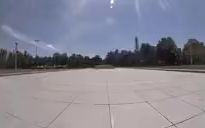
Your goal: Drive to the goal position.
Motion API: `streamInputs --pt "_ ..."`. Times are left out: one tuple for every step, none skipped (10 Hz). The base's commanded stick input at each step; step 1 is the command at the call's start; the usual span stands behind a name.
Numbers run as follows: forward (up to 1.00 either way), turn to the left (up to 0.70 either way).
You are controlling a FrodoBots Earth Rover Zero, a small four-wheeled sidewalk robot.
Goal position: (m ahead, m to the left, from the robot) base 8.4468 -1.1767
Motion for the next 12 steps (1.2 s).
streamInputs --pt "0.7 0.0" --pt "0.7 0.0" --pt "0.7 0.0" --pt "0.7 0.0" --pt "0.7 0.0" --pt "0.7 0.0" --pt "0.7 0.0" --pt "0.7 0.0" --pt "0.7 0.0" --pt "0.7 0.0" --pt "0.7 0.0" --pt "0.7 0.0"
